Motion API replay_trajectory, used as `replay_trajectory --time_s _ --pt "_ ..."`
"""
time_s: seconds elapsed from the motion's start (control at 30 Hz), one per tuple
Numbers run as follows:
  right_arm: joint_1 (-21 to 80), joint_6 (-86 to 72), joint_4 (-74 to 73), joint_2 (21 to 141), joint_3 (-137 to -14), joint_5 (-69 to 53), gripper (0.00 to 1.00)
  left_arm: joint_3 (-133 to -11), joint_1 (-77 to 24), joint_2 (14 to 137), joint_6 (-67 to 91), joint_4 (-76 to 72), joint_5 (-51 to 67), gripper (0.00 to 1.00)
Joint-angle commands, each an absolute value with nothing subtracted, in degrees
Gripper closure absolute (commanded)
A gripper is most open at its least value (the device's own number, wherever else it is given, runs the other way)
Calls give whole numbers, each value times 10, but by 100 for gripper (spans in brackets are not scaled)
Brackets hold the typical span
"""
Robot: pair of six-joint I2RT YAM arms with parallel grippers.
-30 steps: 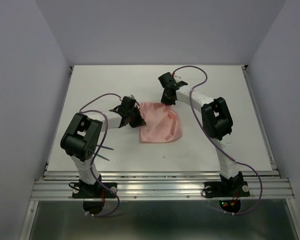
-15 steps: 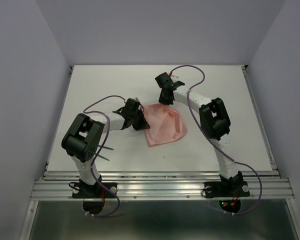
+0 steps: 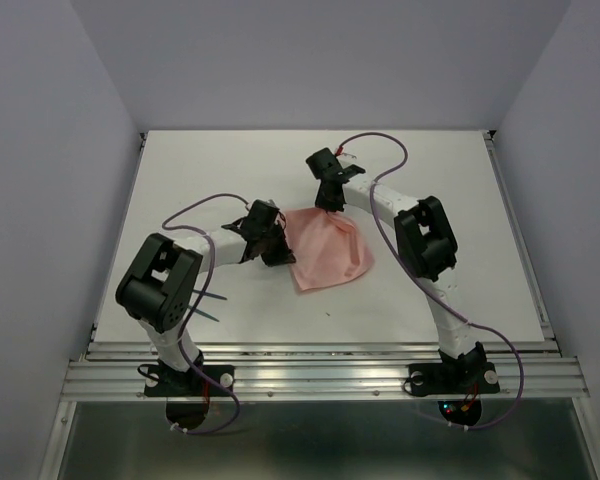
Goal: Fold the napkin into a case and place the utensils inside
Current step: Fold the lower triangle-folded napkin at the center of the board.
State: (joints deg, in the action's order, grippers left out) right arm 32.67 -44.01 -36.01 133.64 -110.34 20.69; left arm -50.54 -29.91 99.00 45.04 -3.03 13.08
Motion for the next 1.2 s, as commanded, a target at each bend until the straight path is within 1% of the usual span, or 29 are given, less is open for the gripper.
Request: replay_trajectory --time_s 0.0,0.13,0.27,0.37,0.43,0.5,0.53,0.63,0.67,0.73,0.93,1.1,1.17 --pt "328 -449 -363 1379 -1086 221 99 -502 -303 921 421 73 75 96" --pt "328 -444 -362 1376 -1083 221 99 -535 -299 874 415 100 44 84" --pt "328 -436 -361 1376 -1083 218 99 -566 -280 860 410 104 49 82" --pt "328 -429 -360 1378 -1090 201 99 -600 -270 883 398 112 54 82" --pt "328 -422 -361 1376 -1094 186 91 -625 -270 909 393 120 57 83" --pt "328 -410 -359 1368 -1092 164 79 -627 -270 918 394 106 66 83" --pt "328 -404 -353 1360 -1088 157 66 -626 -270 925 395 103 72 83" --pt "328 -377 -293 1313 -1032 116 45 -620 -270 934 401 90 83 83" --pt "328 -365 -269 1294 -1008 98 45 -618 -269 939 402 84 84 83" --pt "328 -355 -258 1284 -998 84 44 -615 -269 944 403 82 90 83" --pt "328 -348 -253 1284 -1001 47 45 -628 -267 962 406 73 98 84" --pt "317 -387 -250 1290 -1001 6 45 -633 -262 970 429 33 120 84" --pt "310 -416 -250 1296 -1002 -24 47 -632 -262 976 440 15 127 84"
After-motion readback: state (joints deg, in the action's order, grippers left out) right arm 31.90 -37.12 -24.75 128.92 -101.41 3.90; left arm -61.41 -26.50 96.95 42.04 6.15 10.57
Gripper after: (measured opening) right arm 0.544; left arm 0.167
